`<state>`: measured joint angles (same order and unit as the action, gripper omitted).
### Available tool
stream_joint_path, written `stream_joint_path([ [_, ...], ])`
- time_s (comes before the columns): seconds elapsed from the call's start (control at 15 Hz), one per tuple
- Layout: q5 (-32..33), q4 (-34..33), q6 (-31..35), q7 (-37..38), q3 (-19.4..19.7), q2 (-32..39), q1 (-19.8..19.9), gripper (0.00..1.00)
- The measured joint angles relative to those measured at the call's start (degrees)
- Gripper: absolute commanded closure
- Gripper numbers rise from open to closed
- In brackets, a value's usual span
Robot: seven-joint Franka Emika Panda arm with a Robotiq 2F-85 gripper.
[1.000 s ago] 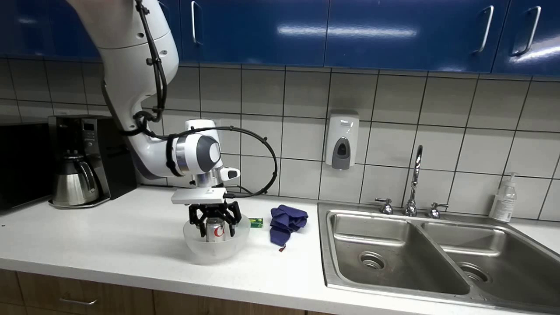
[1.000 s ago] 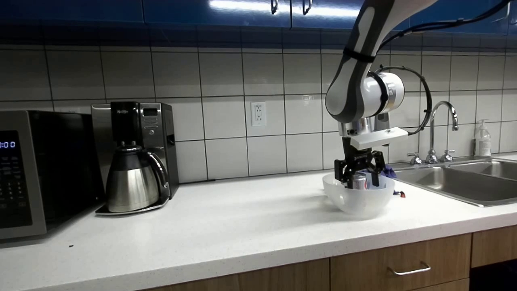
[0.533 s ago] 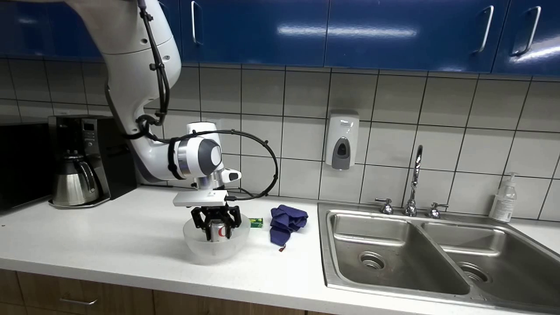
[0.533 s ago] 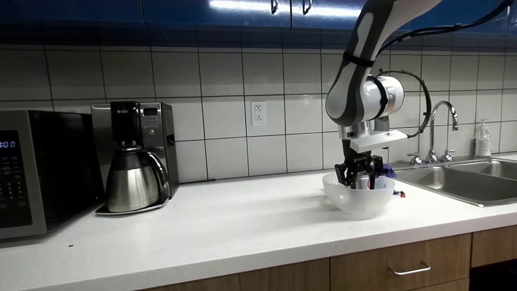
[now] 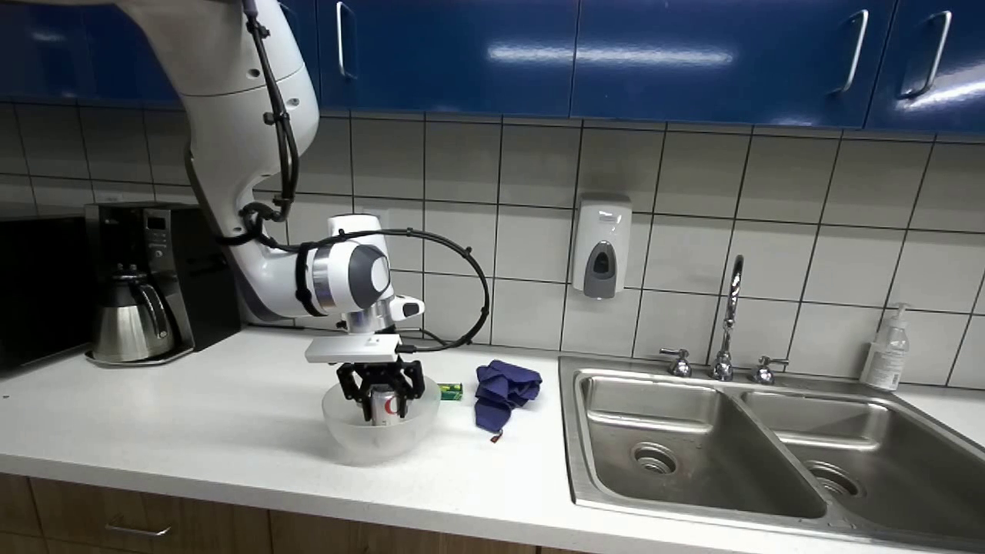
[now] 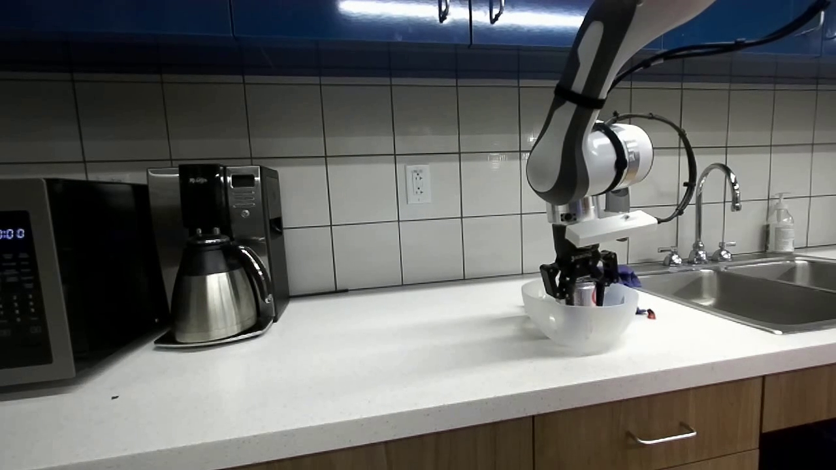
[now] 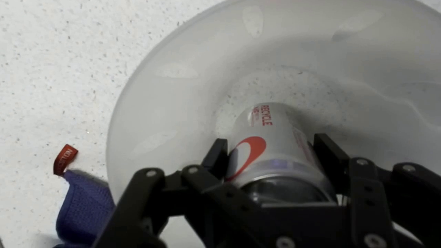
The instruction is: Remove the grey can from the plastic bowl
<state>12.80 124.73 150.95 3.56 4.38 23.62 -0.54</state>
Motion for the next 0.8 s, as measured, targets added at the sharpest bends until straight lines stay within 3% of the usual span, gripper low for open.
stream_joint_path([
  [0.8, 0.0, 0.41, 1.33, 0.33, 0.68, -6.85, -0.51, 0.58],
])
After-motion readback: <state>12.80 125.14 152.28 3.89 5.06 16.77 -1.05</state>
